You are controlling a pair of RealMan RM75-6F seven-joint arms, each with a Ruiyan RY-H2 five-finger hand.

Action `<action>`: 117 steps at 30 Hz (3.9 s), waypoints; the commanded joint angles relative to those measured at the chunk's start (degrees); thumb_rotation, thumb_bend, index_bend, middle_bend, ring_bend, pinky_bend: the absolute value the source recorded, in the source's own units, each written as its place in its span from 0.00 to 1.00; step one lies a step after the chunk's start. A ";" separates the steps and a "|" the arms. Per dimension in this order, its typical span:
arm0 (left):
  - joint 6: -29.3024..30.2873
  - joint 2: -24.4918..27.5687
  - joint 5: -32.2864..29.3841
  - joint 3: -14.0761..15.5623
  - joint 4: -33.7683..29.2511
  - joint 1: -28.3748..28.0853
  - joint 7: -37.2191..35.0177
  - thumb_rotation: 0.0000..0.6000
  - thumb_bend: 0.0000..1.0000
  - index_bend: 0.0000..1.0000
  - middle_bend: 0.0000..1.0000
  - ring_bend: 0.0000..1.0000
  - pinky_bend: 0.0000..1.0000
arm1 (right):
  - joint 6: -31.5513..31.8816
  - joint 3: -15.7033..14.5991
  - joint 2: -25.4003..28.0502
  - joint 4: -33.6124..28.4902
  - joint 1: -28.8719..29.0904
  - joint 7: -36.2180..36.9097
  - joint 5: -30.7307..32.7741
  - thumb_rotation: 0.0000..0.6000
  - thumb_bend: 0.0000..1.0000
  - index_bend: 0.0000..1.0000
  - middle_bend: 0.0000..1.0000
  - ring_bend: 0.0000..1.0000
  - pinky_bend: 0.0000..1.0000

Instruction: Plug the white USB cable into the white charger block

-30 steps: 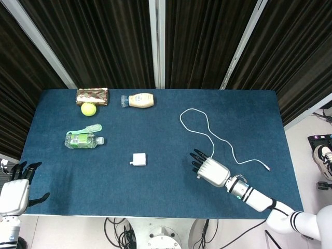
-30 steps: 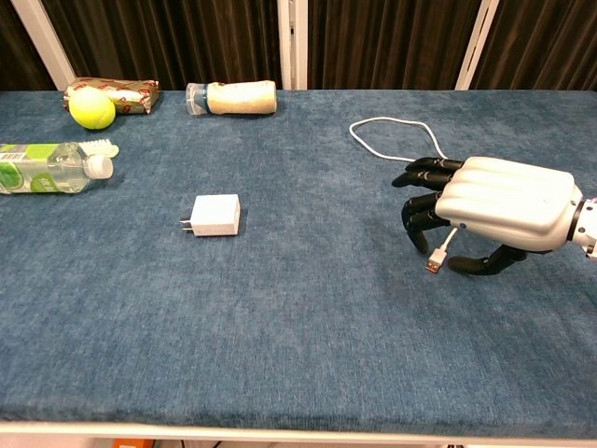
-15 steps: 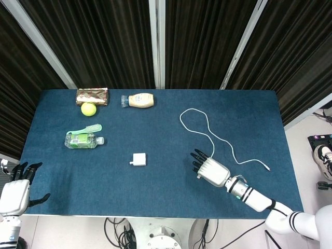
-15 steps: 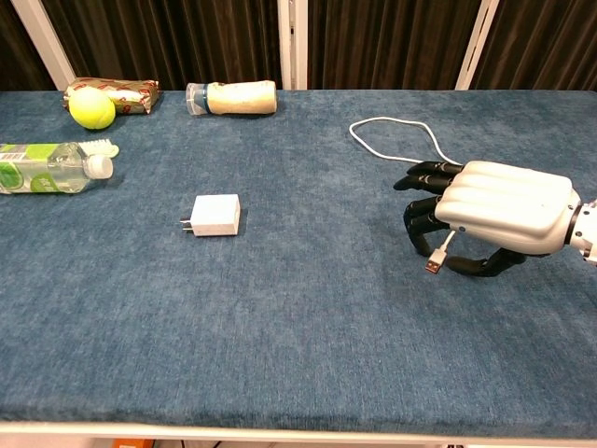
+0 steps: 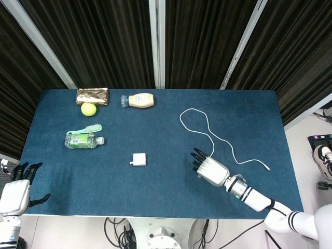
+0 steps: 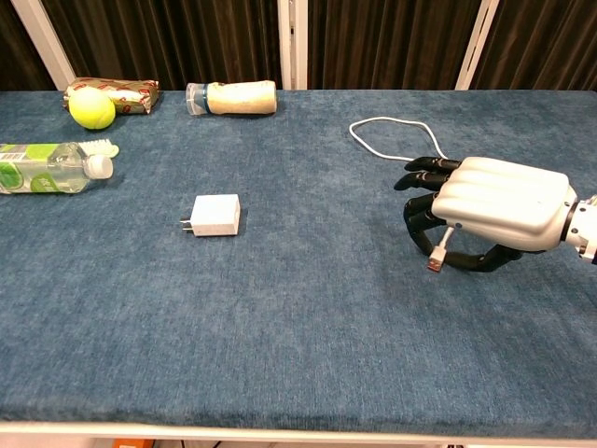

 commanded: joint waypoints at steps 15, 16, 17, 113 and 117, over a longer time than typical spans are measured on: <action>-3.36 2.67 2.09 -0.74 -2.51 -3.57 3.35 1.00 0.11 0.12 0.14 0.03 0.00 | 1.42 2.33 3.95 -5.17 -0.57 -0.33 3.13 1.00 0.44 0.64 0.52 0.27 0.05; -3.96 3.00 2.40 -0.91 -2.85 -4.21 3.76 1.00 0.11 0.12 0.14 0.03 0.00 | 1.49 2.49 4.25 -5.53 -0.65 -0.39 3.37 1.00 0.44 0.65 0.53 0.28 0.05; -4.69 3.33 2.75 -1.09 -3.21 -4.95 4.15 1.00 0.11 0.12 0.14 0.03 0.00 | 1.54 2.63 4.54 -5.87 -0.75 -0.40 3.65 1.00 0.44 0.65 0.53 0.28 0.05; -25.99 -22.13 -45.71 -11.37 -0.57 -51.82 30.17 0.93 0.22 0.54 0.51 0.35 0.08 | -0.47 13.56 6.86 -21.98 -3.58 -1.84 21.38 1.00 0.47 0.66 0.53 0.28 0.06; -21.74 -22.17 -50.36 -13.14 -3.34 -53.30 33.54 0.89 0.22 0.54 0.52 0.37 0.08 | -3.00 16.25 3.15 -25.49 -1.88 -9.00 29.81 1.00 0.47 0.66 0.53 0.29 0.06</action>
